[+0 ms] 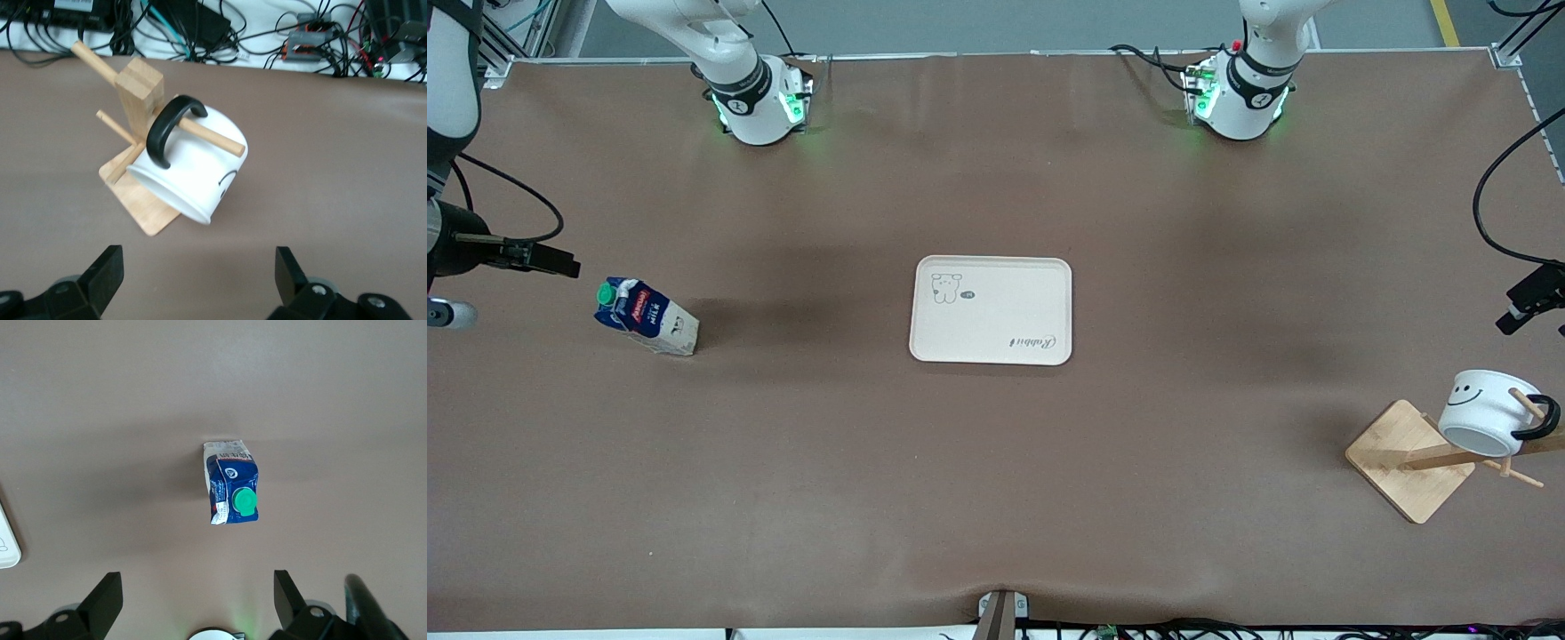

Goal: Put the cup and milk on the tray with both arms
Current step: 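Reach the right gripper to the milk carton while the left gripper reaches the mug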

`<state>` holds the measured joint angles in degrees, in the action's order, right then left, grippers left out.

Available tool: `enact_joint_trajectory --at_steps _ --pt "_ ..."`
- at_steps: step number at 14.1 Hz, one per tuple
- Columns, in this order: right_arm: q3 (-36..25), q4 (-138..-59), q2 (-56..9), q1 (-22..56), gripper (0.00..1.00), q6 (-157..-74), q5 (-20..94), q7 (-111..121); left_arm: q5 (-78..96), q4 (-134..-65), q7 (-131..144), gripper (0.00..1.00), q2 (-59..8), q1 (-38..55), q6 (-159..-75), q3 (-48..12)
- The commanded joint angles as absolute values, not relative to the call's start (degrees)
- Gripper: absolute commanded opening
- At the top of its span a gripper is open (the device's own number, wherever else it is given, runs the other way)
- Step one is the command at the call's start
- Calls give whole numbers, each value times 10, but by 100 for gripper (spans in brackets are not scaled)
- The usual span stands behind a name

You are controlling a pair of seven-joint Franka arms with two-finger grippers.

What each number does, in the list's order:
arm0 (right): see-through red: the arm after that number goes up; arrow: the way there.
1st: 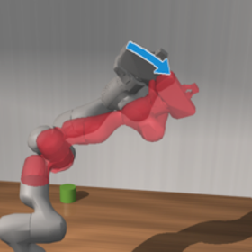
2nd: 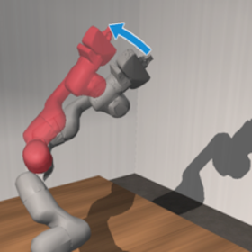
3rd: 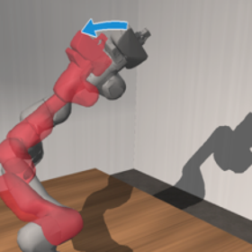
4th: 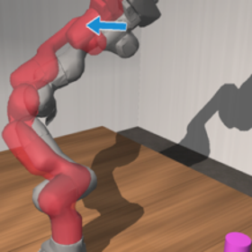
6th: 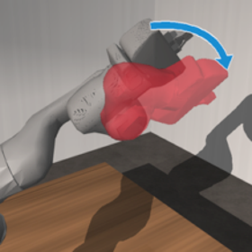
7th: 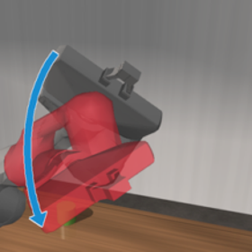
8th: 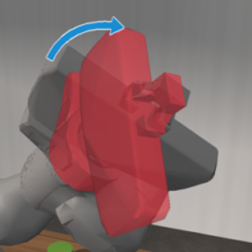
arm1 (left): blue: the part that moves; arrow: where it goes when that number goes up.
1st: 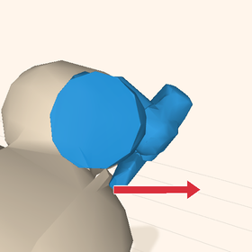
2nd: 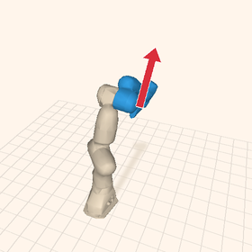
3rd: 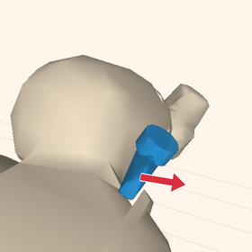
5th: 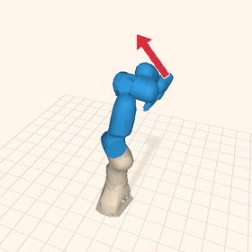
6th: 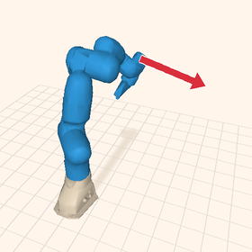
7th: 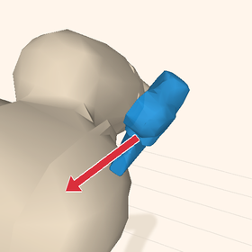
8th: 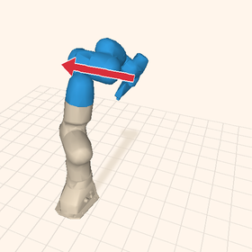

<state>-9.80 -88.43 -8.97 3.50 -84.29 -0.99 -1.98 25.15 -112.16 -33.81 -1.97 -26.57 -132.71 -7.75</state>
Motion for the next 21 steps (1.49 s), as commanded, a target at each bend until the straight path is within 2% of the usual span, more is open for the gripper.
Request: enact_joint_trajectory --at_steps 1,5,9,10,14,20,21 --pt "-96 -882 -117 19 100 -839 -1 -21 309 -1142 -387 100 -30 -270 -1381 -80" --pt "-98 -877 -143 11 100 -838 -3 -27 390 -1141 -460 100 -71 -269 -1434 -82" --pt "-98 -879 -149 6 100 -838 -10 -22 439 -1137 -476 93 -96 -263 -1469 -90" --pt "-98 -882 -153 4 100 -839 -10 -24 439 -1136 -476 89 -100 -263 -1476 -99" --pt "-98 -928 -159 -1 100 -856 -9 -26 439 -1130 -472 59 -105 -258 -1484 -105" --pt "-98 -1049 -128 -14 100 -1002 -9 -26 439 -1128 -467 31 -107 -255 -1486 -112" --pt "-98 -1063 -121 -14 100 -1017 -9 -26 439 -1129 -467 22 -106 -255 -1486 -112"
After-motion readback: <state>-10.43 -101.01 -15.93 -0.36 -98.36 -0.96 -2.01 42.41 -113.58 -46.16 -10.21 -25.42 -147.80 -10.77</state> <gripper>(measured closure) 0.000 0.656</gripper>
